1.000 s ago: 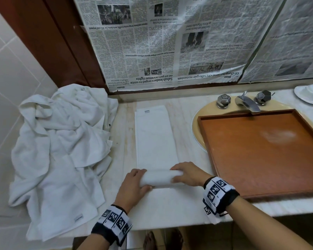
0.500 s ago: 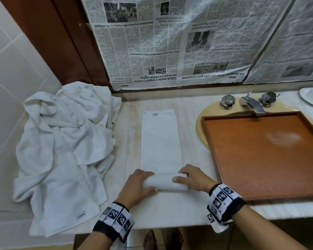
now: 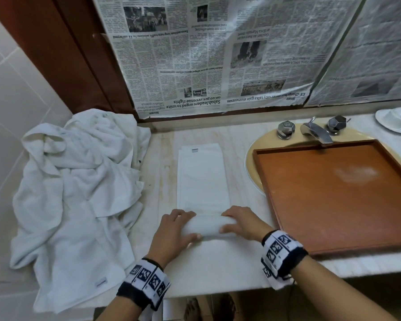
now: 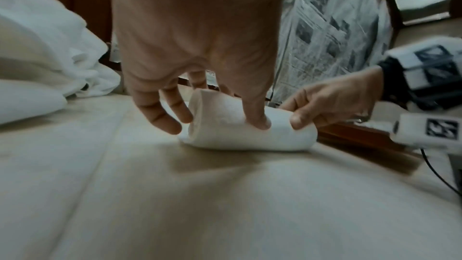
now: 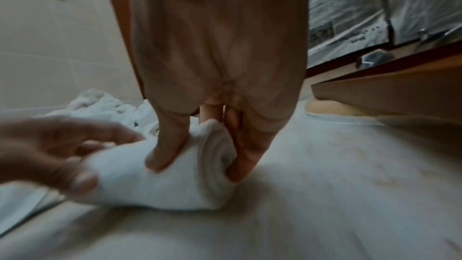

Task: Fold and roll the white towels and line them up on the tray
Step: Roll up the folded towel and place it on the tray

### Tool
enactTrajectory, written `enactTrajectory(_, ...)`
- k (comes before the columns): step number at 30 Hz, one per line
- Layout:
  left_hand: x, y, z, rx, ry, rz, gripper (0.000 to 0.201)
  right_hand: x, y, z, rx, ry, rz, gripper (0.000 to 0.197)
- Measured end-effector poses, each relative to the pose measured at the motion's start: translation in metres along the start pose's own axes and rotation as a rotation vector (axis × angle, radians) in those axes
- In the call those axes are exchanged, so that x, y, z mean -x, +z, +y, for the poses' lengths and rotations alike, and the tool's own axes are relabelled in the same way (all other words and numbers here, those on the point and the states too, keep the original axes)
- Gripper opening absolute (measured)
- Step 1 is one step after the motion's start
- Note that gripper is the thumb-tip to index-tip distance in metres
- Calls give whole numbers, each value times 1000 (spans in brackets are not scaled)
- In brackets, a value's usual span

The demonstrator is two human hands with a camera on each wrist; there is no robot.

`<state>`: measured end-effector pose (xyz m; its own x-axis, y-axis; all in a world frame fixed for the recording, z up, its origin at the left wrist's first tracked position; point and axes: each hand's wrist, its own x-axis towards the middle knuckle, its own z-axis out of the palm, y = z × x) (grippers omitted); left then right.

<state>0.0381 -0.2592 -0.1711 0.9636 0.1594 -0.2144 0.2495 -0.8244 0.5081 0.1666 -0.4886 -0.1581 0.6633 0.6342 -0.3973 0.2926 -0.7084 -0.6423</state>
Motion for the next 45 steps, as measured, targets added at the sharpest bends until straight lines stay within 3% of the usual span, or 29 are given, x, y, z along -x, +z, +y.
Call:
enactTrajectory(3,4,3,-5,-47,40,-58,78,-2,-9,-3,-99,90,-68,38)
enactTrajectory(8,-22,-11,-14,118,17,-213,62,15,22,-19,394,-61,134,45)
enactTrajectory(10,-30,-19,-7,145,-11,-282,54,18,33,-19,388,-92,145,60)
enactTrajectory(12,-32,-18,-4,102,-39,-320,56,14,31,-14,303,-74,114,61)
enactTrajectory(14,-27,-14,1,-32,-43,-288,62,6,20,-13,185,-46,43,52)
enactTrajectory(16,-18,-6,5,-94,-17,-160,61,0,5,-17,107,-10,-36,41)
enactTrajectory(18,-7,-3,9,5,-12,-76,61,-4,-7,-19,71,23,-129,39)
enactTrajectory(20,-3,1,4,101,-27,-93,69,-3,-13,-17,29,42,-180,38)
enactTrajectory(22,-8,-1,-1,149,-47,-140,73,3,-7,-17,50,28,-133,39)
enactTrajectory(24,-18,-9,-1,178,-68,-210,64,12,8,-17,225,-33,17,41)
enactTrajectory(26,-26,-12,1,194,-86,-237,47,21,22,-18,388,-111,108,58)
enactTrajectory(28,-28,-11,1,200,-120,-203,49,21,29,-17,430,-129,100,71)
enactTrajectory(31,-16,-4,5,132,-105,-108,65,7,18,-17,355,-77,26,59)
enactTrajectory(34,2,3,11,-83,48,-30,65,-5,2,-21,254,-23,-101,48)
enactTrajectory(38,8,10,2,-3,31,-89,64,-4,-9,-22,94,35,-255,47)
enactTrajectory(40,0,4,-4,101,24,-175,65,2,-2,-19,141,12,-203,49)
enactTrajectory(43,-14,-7,-2,185,-5,-271,52,20,26,-19,418,-96,140,51)
enactTrajectory(45,-21,-10,-3,213,-49,-319,55,29,43,-20,556,-204,211,61)
